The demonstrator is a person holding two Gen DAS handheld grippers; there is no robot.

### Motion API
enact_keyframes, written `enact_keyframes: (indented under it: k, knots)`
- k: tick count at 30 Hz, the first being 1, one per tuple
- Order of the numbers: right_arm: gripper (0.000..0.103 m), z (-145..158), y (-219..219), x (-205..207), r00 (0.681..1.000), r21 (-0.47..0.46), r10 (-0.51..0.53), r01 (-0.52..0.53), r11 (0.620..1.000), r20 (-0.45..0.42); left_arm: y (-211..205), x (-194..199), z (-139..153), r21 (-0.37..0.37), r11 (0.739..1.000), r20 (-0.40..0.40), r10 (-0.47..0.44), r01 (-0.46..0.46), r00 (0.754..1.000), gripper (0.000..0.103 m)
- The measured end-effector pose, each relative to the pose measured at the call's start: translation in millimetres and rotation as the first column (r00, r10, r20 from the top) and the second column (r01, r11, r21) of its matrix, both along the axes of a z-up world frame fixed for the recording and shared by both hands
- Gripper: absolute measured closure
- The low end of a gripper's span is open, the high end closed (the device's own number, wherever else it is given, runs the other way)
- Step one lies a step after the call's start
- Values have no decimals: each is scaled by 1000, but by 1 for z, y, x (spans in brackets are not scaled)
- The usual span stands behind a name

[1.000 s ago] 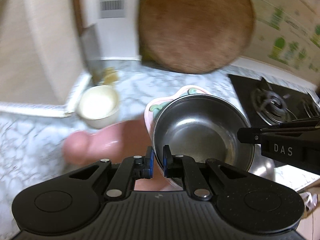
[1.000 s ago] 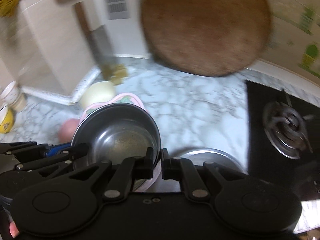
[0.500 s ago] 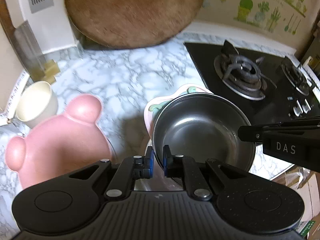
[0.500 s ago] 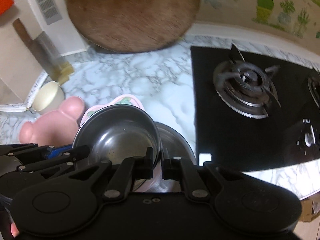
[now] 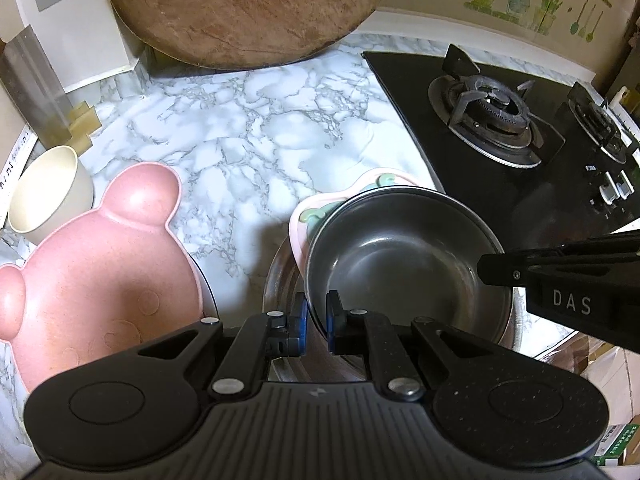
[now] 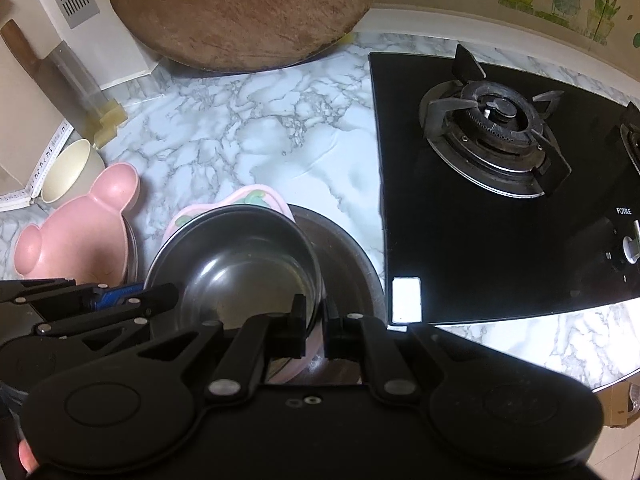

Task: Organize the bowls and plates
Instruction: 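Lower the pink pot into the steel bowl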

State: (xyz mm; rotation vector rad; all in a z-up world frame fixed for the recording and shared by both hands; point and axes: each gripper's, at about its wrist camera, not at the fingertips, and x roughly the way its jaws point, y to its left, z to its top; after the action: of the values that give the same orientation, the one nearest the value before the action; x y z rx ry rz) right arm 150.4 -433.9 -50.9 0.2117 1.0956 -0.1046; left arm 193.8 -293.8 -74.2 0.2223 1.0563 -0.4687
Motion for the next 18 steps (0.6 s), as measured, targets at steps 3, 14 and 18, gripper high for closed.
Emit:
enact_keyframes:
  k: [3, 14, 18]
  knots:
    - [95, -4, 0, 2, 1000, 5, -1, 1, 1000, -9, -1, 1, -5, 10, 1000, -5, -1, 1, 1000, 95]
    - [94, -8, -3, 3, 1000, 27, -22, 23, 999, -15, -1, 3, -6, 5, 1000, -3, -12, 12, 1000, 95]
    - [90, -7, -4, 4, 999, 41, -30, 30, 999, -11, 1, 4, -5, -9, 1000, -12, -17, 17, 1000, 94]
